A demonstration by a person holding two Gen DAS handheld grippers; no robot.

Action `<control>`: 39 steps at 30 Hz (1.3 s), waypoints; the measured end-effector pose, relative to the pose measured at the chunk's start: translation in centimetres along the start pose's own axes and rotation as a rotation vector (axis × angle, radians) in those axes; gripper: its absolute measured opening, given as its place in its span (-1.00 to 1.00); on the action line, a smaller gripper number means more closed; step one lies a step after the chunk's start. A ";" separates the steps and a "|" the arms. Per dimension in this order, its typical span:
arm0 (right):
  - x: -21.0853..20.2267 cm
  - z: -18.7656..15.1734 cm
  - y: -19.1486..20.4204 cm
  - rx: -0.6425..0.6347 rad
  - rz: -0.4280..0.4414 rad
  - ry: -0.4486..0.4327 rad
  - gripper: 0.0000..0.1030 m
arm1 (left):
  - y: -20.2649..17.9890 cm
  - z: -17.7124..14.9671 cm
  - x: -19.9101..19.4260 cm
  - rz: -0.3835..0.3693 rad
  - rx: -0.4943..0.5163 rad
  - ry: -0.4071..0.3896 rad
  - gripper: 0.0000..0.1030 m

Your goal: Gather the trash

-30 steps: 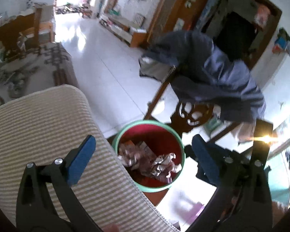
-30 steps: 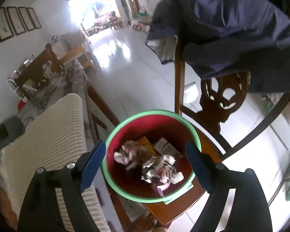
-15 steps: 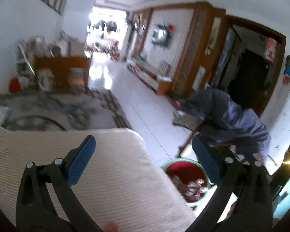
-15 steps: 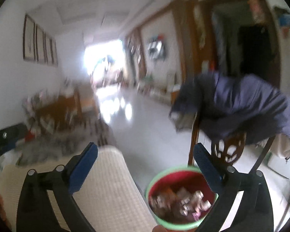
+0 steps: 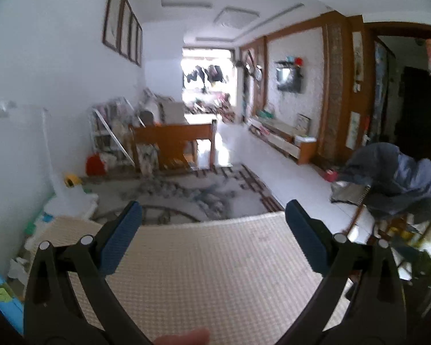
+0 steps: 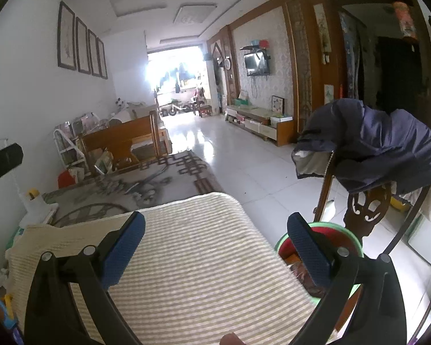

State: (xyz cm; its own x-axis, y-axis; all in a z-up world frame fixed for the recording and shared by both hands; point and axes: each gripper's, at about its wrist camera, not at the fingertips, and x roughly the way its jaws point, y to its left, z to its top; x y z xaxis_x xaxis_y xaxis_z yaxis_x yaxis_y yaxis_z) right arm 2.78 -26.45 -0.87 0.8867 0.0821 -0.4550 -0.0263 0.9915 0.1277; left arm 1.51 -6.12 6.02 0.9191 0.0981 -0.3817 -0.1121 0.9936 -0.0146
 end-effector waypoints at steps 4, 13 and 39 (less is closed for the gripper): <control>-0.3 -1.0 1.4 0.000 -0.026 0.011 0.86 | 1.3 -0.3 0.0 -0.017 -0.006 0.011 0.90; -0.8 -1.7 2.7 -0.007 -0.064 0.020 0.86 | 2.7 -1.0 -0.3 -0.057 -0.018 0.049 0.90; 0.0 -2.9 3.7 -0.030 -0.054 0.072 0.86 | 4.2 -1.8 0.2 -0.069 -0.035 0.103 0.90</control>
State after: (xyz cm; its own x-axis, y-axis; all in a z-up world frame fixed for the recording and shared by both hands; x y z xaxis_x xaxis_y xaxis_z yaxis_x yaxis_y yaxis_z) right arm 1.30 -22.45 -2.93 0.8516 0.0347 -0.5230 0.0056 0.9971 0.0753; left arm 0.56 -2.00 4.22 0.8814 0.0211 -0.4719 -0.0646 0.9950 -0.0760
